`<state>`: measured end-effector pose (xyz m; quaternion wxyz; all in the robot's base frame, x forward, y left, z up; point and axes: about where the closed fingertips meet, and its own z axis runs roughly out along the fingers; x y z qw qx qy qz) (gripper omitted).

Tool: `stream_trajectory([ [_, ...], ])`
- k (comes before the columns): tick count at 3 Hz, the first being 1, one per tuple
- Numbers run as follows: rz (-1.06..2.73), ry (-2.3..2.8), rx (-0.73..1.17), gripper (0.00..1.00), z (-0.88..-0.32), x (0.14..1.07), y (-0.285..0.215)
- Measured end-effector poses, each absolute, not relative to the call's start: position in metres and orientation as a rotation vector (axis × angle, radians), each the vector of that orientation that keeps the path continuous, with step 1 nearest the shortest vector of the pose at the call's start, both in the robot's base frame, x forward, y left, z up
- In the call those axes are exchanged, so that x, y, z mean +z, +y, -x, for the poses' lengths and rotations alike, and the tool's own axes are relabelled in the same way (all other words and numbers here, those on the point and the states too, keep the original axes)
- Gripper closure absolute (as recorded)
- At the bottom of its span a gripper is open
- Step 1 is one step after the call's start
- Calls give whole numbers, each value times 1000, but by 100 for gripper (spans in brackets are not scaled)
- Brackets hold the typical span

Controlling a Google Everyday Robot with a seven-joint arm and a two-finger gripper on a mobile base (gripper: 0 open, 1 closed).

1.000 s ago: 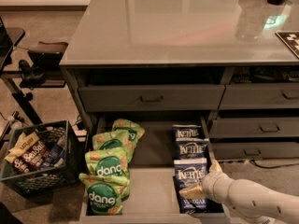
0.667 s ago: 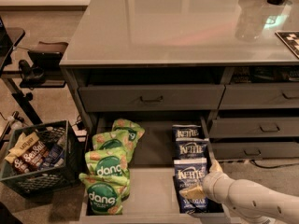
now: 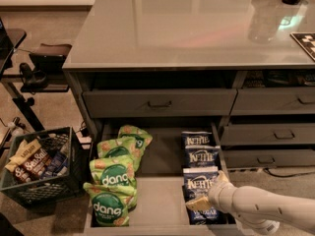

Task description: Pick blue chip bag from middle drawer and place on counter

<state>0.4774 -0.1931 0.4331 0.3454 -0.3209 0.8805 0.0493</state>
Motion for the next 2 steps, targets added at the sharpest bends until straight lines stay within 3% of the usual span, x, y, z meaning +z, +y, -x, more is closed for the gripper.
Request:
stream_trajectory([
  [2, 854, 2338, 135, 0, -485, 404, -188],
])
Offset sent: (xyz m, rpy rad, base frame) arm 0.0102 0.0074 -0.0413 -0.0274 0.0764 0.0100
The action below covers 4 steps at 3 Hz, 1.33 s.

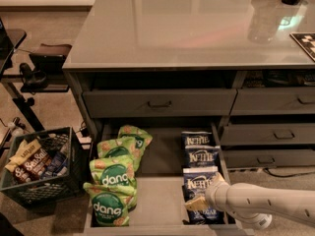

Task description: Pick blue chip bag from middle drawer and place on counter

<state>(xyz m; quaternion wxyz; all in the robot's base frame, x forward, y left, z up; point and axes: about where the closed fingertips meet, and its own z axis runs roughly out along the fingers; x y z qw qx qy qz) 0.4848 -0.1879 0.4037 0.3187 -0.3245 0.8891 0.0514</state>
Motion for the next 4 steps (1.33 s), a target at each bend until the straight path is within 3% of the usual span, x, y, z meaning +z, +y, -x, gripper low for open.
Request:
stream_trajectory([
  [3, 807, 2386, 110, 0, -490, 381, -198],
  [4, 808, 2386, 110, 19, -490, 381, -198],
])
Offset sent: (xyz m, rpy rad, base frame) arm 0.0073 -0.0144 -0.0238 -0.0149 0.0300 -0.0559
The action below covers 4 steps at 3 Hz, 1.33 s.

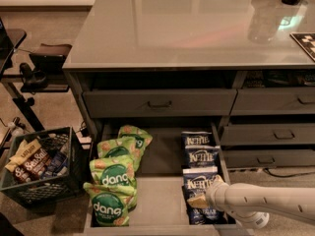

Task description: Pick blue chip bag from middle drawer and place on counter

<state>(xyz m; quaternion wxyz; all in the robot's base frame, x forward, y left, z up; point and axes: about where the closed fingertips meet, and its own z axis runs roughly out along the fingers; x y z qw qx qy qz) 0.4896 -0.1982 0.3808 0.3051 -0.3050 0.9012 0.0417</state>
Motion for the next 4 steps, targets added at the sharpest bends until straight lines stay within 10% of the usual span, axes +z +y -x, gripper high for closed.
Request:
stream_trajectory([
  [4, 816, 2380, 124, 100, -488, 383, -197],
])
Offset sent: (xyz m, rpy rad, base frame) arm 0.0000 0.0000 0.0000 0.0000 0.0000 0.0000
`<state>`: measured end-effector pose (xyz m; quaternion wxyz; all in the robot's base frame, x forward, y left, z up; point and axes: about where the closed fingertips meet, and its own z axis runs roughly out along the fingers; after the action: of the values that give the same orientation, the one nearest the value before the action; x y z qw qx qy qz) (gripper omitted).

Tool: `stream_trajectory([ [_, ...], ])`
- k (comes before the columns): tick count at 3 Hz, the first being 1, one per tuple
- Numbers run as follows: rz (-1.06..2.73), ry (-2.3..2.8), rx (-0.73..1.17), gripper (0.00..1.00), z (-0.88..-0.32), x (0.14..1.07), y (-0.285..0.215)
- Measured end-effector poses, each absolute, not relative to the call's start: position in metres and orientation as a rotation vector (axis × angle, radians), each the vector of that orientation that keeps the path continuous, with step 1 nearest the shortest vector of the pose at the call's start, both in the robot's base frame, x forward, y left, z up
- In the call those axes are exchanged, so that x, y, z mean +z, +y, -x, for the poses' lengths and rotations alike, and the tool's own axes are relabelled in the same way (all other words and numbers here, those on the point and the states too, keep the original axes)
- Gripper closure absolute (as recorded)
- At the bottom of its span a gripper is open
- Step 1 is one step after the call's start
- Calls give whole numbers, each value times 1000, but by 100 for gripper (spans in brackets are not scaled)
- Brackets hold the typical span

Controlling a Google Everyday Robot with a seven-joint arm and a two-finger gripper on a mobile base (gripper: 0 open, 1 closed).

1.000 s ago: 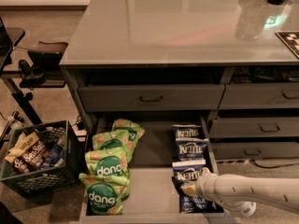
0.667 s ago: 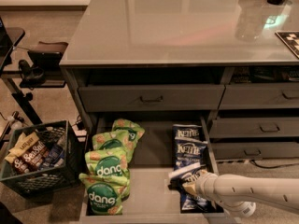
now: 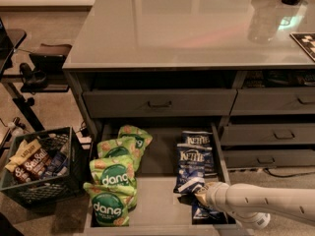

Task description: Pick blue chip bag from middle drawer and place on counter

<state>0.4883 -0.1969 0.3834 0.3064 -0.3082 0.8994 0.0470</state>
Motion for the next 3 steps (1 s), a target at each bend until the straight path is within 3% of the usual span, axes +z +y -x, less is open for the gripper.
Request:
stream_trajectory([
  [3, 1097, 2063, 77, 100, -462, 535, -195],
])
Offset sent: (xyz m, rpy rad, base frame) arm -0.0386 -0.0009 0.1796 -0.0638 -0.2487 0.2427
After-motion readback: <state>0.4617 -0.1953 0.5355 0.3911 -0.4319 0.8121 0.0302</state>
